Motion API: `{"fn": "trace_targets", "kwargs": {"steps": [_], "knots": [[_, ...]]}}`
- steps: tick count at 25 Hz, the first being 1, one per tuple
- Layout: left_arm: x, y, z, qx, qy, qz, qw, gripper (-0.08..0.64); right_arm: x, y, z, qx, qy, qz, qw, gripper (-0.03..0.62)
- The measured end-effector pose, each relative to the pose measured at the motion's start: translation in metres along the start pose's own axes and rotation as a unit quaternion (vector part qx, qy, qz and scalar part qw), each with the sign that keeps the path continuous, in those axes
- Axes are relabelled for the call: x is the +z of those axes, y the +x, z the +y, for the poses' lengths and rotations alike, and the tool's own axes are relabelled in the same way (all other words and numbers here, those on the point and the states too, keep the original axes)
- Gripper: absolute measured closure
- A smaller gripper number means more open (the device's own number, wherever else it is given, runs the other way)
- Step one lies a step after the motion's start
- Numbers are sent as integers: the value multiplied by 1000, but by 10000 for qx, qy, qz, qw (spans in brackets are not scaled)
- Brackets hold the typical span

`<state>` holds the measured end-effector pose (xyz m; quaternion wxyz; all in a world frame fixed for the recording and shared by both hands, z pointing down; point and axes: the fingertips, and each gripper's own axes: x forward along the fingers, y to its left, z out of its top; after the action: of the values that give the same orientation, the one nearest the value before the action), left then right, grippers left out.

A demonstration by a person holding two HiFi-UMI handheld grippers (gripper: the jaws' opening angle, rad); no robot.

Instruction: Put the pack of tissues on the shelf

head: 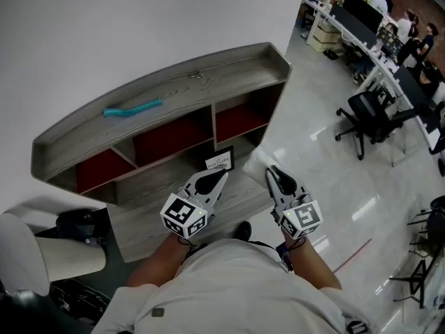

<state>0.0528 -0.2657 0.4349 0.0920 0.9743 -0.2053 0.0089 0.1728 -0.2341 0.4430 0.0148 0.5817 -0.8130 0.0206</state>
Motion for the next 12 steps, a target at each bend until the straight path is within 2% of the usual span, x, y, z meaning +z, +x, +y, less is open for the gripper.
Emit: {"fn": "trace_targets", "kwargs": {"steps": [12], "knots": [[-10,55,42,758,-167,8,9970,543,-16,67,-63,723,5,192,9972,535]]}}
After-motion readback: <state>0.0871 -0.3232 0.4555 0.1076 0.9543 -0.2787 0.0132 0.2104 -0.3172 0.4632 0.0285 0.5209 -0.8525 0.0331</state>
